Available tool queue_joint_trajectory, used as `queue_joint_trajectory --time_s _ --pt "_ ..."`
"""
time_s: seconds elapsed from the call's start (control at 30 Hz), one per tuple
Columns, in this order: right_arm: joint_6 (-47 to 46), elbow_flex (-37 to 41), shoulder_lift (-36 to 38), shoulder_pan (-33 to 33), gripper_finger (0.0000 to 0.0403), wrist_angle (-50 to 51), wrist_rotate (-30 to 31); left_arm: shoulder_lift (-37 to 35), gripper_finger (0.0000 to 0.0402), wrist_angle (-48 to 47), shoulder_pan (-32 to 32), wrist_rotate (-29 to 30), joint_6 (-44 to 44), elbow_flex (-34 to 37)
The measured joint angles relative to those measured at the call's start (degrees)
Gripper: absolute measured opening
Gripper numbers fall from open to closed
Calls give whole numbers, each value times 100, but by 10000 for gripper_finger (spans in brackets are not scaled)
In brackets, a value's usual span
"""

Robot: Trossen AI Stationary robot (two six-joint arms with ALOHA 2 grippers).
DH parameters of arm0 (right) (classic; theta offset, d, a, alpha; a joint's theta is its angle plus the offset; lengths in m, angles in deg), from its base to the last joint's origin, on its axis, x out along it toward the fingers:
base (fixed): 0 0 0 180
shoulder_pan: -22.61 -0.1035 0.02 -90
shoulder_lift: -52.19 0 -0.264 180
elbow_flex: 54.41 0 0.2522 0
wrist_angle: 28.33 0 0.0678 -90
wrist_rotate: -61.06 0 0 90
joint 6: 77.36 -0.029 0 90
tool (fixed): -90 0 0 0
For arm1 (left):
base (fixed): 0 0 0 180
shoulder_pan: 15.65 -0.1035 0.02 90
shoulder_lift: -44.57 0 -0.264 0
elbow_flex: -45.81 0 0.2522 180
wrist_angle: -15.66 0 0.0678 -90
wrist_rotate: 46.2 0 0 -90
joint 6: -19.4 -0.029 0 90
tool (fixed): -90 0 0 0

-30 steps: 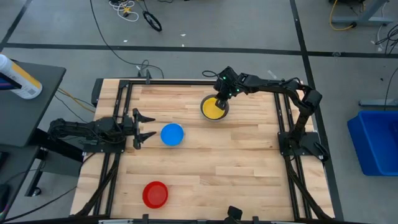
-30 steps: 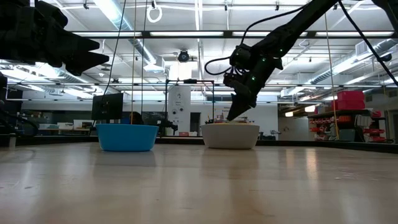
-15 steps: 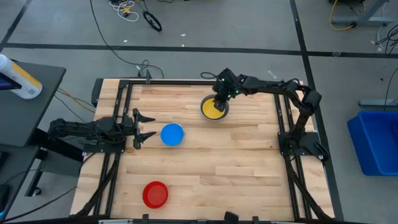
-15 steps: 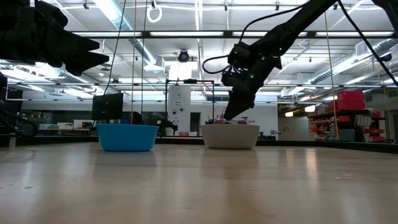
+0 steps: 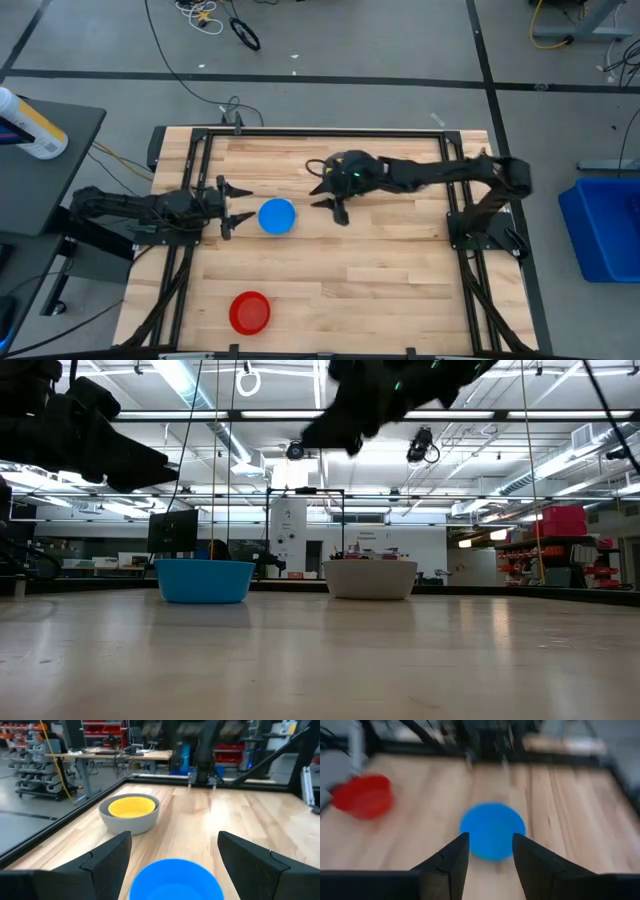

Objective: Nest bowls inside each other
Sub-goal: Stack the light blue bowl on the yellow bowl

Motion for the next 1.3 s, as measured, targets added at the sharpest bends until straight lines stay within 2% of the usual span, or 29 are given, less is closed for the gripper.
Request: queue_joint_trajectory --time_s 0.13,0.37,0.5,0.63,0.87,1.03,1.17,1.3 --pt "38 715 967 -473 147 -512 277 120 306 62 0 18 31 4" --pt "-399 3087 3356 -1043 120 -1830 1459 112 306 160 0 20 33 13" --pt "-750 4212 4556 -1206 107 -2112 1569 110 306 245 0 18 28 13" --pt "-960 4967 5444 -1332 100 -2111 1597 111 306 247 0 23 33 13" --pt "-870 5881 6482 -1431 97 -1824 1774 113 306 205 0 81 69 13" --pt "-899 6781 6900 -1431 86 -3031 1421 111 306 213 0 183 96 11" --pt "-791 6753 6966 -1463 75 -3124 914 113 306 206 -3 191 94 9" --pt "-1054 6759 6975 -1460 66 -3144 858 113 306 179 -3 193 92 7"
